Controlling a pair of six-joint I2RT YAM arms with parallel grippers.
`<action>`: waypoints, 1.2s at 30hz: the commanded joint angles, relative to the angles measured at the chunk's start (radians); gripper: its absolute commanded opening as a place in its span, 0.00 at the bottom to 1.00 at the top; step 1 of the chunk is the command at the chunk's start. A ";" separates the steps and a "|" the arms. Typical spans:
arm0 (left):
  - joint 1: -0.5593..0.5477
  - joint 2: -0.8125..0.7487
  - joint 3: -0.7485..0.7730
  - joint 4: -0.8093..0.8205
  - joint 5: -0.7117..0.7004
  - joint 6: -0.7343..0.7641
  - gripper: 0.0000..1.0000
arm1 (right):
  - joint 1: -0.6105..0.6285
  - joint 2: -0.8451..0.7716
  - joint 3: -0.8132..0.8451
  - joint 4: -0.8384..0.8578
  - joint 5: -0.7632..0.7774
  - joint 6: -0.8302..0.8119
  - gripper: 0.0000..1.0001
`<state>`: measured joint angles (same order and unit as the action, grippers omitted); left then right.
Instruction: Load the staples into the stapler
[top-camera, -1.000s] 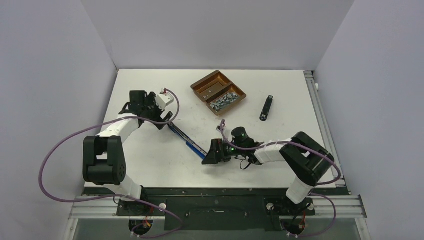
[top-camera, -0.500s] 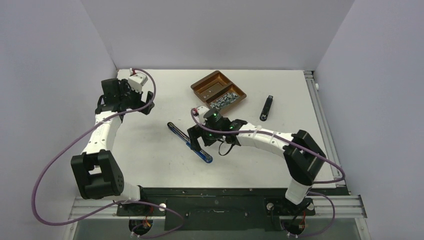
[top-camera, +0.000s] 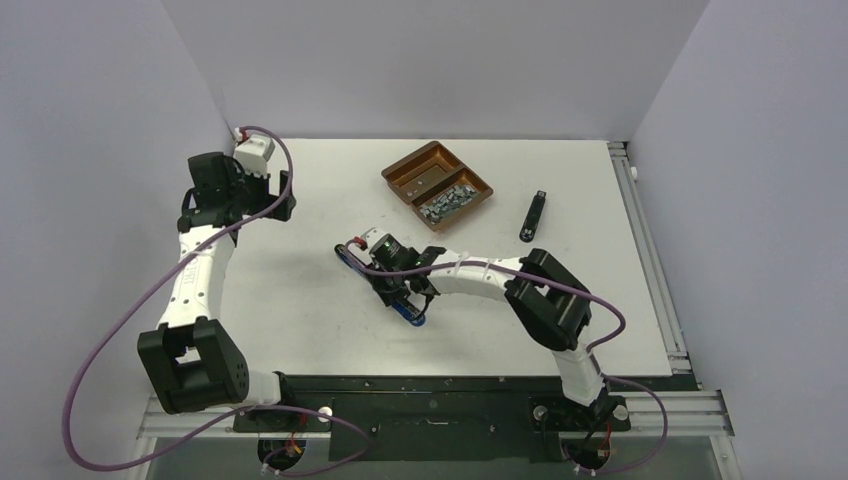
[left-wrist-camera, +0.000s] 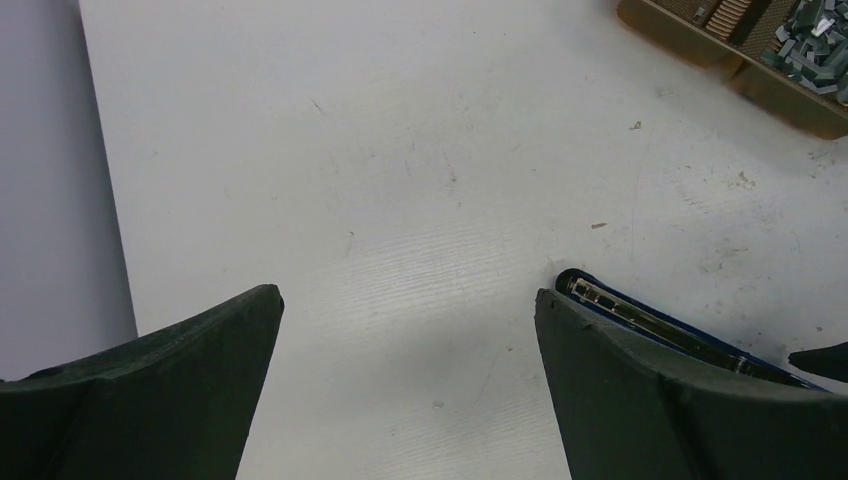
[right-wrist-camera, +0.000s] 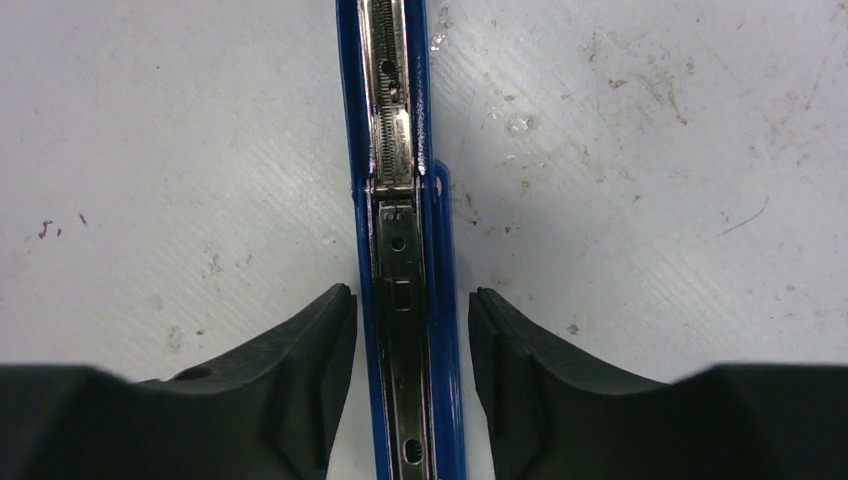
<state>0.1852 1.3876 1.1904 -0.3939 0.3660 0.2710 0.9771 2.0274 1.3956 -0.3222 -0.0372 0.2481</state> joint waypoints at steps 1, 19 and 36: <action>0.005 -0.049 0.049 0.011 -0.033 -0.065 0.96 | 0.023 -0.012 0.035 0.046 0.103 0.016 0.34; 0.005 -0.098 0.037 0.025 -0.074 -0.092 0.96 | 0.162 0.042 0.084 0.048 0.400 0.408 0.37; 0.006 -0.077 0.075 -0.036 -0.066 -0.084 0.96 | 0.133 0.135 0.207 0.002 0.384 0.390 0.69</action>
<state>0.1852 1.3178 1.2018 -0.4252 0.3058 0.1944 1.1313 2.1574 1.5684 -0.3119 0.3550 0.6655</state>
